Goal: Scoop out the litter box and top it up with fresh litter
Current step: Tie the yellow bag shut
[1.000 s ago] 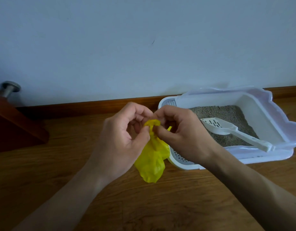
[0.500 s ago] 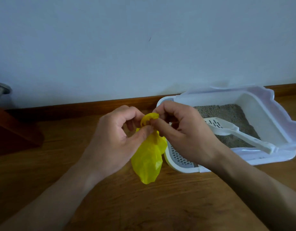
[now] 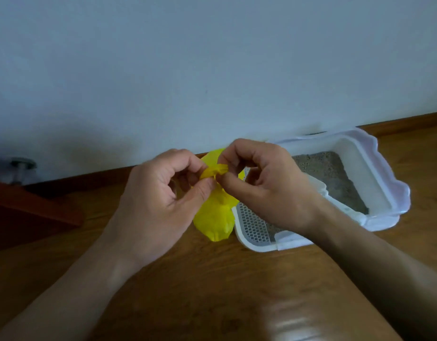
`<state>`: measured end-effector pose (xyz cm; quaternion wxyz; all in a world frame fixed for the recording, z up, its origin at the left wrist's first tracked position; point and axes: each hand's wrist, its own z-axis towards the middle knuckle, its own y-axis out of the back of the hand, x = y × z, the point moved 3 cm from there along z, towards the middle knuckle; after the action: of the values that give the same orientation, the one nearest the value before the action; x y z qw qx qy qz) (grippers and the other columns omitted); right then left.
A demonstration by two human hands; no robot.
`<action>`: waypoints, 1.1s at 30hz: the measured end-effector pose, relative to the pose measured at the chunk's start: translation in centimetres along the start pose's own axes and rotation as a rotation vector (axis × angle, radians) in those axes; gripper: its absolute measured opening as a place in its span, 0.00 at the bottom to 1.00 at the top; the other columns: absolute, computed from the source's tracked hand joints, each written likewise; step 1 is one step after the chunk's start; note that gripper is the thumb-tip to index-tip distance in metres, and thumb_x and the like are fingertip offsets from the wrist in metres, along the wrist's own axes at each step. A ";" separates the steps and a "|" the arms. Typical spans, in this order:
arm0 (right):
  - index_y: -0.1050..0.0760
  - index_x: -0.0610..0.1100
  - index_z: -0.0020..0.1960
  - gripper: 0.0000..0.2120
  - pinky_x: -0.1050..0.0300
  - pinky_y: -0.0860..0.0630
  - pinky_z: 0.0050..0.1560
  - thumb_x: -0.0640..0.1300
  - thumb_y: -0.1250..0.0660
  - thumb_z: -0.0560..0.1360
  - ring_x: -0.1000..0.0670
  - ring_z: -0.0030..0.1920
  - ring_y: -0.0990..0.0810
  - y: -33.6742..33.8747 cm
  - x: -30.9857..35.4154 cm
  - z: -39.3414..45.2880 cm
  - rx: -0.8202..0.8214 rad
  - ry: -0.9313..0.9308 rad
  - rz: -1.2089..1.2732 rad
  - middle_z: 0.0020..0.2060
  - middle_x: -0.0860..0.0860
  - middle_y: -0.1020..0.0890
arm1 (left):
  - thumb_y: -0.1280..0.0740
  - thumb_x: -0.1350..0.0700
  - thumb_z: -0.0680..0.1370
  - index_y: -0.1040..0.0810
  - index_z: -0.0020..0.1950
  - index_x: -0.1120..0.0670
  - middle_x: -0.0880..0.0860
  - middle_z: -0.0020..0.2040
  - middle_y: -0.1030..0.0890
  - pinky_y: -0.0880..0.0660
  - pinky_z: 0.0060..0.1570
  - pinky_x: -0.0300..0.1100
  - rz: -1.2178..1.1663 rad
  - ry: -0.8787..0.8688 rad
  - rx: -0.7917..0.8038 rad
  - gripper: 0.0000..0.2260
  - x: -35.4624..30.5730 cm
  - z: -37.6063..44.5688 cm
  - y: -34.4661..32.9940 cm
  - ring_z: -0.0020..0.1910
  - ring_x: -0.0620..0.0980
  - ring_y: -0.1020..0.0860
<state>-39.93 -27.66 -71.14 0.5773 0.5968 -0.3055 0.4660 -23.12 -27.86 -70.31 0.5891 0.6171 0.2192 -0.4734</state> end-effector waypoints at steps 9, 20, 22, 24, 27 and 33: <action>0.23 0.45 0.43 0.03 0.70 0.34 0.37 0.39 0.30 0.70 0.58 0.37 0.25 11.4 27.0 0.4 0.004 0.030 -0.268 0.40 0.52 0.24 | 0.29 0.55 0.73 0.21 0.43 0.51 0.46 0.40 0.27 0.34 0.37 0.32 0.161 -0.033 0.004 0.02 -24.3 1.7 14.6 0.37 0.43 0.27; 0.24 0.46 0.49 0.12 0.52 0.28 0.36 0.51 0.40 0.72 0.45 0.41 0.23 21.7 59.4 -0.1 0.213 0.196 -0.609 0.43 0.50 0.25 | 0.34 0.53 0.76 0.25 0.46 0.51 0.47 0.48 0.27 0.25 0.41 0.52 0.514 -0.088 -0.015 0.02 -53.9 0.5 31.3 0.46 0.50 0.27; 0.25 0.45 0.49 0.15 0.52 0.28 0.35 0.53 0.44 0.71 0.45 0.40 0.23 22.4 62.1 -0.9 0.248 0.247 -0.595 0.43 0.49 0.24 | 0.34 0.52 0.76 0.25 0.45 0.51 0.47 0.48 0.27 0.26 0.42 0.52 0.550 -0.055 -0.056 0.03 -56.8 -0.9 32.6 0.46 0.49 0.28; 0.25 0.44 0.49 0.17 0.50 0.27 0.37 0.53 0.46 0.71 0.44 0.41 0.23 22.9 64.0 -1.5 0.287 0.318 -0.602 0.43 0.48 0.24 | 0.35 0.52 0.75 0.26 0.44 0.50 0.46 0.48 0.27 0.26 0.43 0.52 0.569 -0.006 -0.121 0.03 -58.9 -2.4 33.6 0.46 0.49 0.27; 0.25 0.43 0.49 0.14 0.48 0.27 0.40 0.51 0.42 0.71 0.42 0.43 0.24 23.1 66.9 -2.3 0.361 0.435 -0.644 0.44 0.47 0.24 | 0.36 0.52 0.75 0.25 0.45 0.51 0.46 0.50 0.26 0.25 0.45 0.53 0.579 0.067 -0.221 0.04 -61.3 -4.9 34.5 0.48 0.51 0.26; 0.25 0.43 0.49 0.08 0.51 0.32 0.43 0.46 0.35 0.73 0.42 0.47 0.25 20.6 74.3 -4.3 0.507 0.678 -0.642 0.47 0.45 0.24 | 0.38 0.50 0.77 0.24 0.49 0.50 0.45 0.51 0.26 0.24 0.44 0.53 0.606 0.214 -0.455 0.06 -65.6 -12.4 36.8 0.49 0.49 0.26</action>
<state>-31.25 -13.58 4.27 0.5948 0.5971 0.2186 0.4919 -18.54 -5.19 2.31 0.7978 0.5533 0.1865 -0.1503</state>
